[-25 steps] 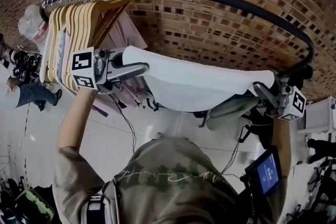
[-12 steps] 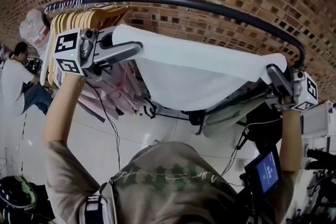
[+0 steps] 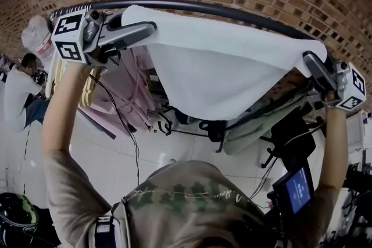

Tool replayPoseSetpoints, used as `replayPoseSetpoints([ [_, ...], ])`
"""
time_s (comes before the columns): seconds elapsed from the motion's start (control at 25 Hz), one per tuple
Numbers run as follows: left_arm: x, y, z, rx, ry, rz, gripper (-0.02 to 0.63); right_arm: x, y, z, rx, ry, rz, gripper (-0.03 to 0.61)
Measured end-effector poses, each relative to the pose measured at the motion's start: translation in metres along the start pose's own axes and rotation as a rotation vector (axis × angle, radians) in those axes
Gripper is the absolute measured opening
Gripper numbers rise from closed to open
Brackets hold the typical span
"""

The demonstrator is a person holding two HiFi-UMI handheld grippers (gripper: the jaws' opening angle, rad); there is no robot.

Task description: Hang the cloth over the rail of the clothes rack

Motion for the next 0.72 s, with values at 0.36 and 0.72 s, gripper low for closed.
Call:
replayPoseSetpoints([
  [0.36, 0.001, -0.028, 0.020, 0.027, -0.002, 0.019, 0.017, 0.003, -0.019, -0.022, -0.041, 0.001, 0.015, 0.015],
  [0.72, 0.004, -0.075, 0.039, 0.090, -0.048, 0.026, 0.017, 0.015, -0.069, -0.042, -0.081, 0.032, -0.027, 0.016],
])
Point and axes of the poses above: the fingertips, and each gripper's own axes: x forward along the fingers, z to its left, y out of its underside, the point moved 6 cm from there along -x, backward along the fingers, and after that the axes turned 10 degrees about y, right-handed, at the moved point
